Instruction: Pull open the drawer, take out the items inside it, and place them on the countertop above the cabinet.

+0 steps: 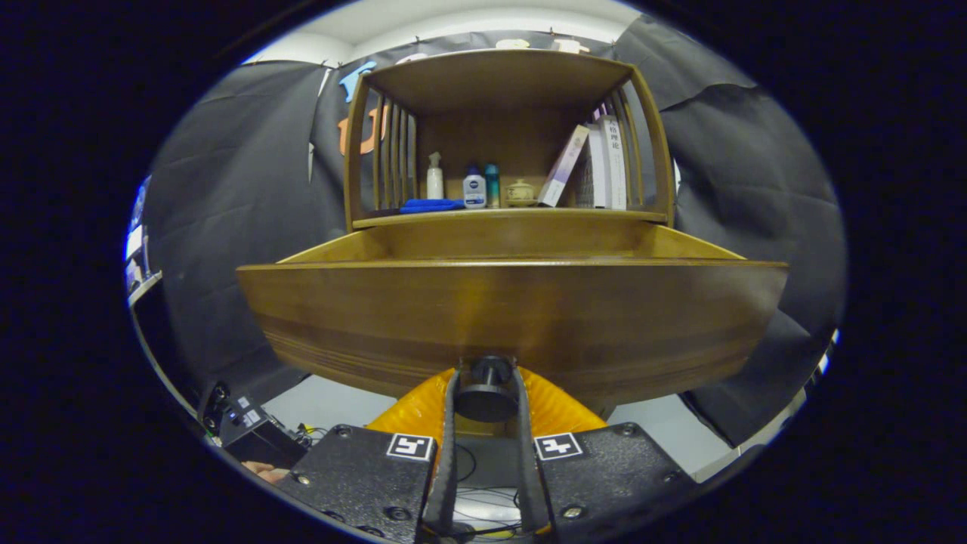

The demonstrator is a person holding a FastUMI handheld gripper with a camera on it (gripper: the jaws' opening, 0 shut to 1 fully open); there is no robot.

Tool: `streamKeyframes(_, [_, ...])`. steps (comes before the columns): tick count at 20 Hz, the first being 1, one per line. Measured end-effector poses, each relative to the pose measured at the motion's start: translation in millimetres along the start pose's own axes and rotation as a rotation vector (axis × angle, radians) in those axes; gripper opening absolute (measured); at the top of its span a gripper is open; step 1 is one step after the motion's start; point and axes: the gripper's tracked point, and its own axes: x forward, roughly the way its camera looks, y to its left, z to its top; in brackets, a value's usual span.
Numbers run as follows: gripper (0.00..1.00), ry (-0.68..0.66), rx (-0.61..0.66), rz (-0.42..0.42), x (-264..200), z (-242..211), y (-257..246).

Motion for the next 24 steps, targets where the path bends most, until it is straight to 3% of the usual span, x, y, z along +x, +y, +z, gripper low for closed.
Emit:
streamKeyframes(9, [0.36, 0.032, -0.043, 0.034, -15, -14, 4])
streamKeyframes(12, [0.45, 0.091, -0.045, 0.048, -21, -12, 1])
streamKeyframes(21, [0.79, 0.097, -0.02, 0.111, -61, 77, 10])
streamKeyframes(24, [0.79, 0.111, 0.0, 0.14, -49, 103, 17])
